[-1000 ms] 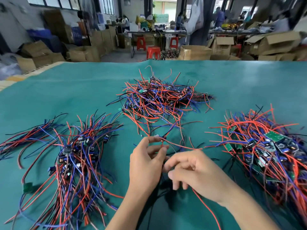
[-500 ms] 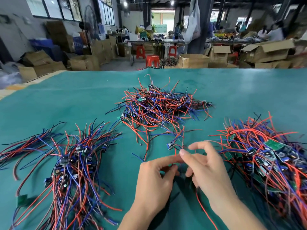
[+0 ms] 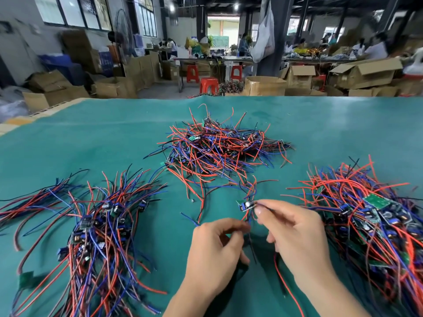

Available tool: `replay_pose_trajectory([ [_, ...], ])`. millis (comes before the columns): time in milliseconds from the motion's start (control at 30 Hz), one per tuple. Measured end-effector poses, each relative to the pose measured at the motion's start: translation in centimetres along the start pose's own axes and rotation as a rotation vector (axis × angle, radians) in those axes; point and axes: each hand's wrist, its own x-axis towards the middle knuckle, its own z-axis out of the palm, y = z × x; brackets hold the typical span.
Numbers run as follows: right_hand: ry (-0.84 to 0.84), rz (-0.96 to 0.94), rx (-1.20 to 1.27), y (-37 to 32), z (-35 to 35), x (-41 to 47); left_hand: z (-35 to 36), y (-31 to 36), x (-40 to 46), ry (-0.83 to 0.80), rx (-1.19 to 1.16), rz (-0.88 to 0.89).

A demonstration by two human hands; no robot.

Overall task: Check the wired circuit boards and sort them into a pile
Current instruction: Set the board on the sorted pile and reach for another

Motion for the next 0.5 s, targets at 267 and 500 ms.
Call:
replay_pose_trajectory([
  [267, -0.124, -0.071, -0.085, -0.9, 0.7, -1.0, -0.1, -0.2, 0.7, -0.024, -0.385, -0.061],
  [500, -0.242, -0.159, -0.169, -1.2, 0.7, -1.3, -0.7, -0.6, 1.0, -0.018, -0.598, -0.151],
])
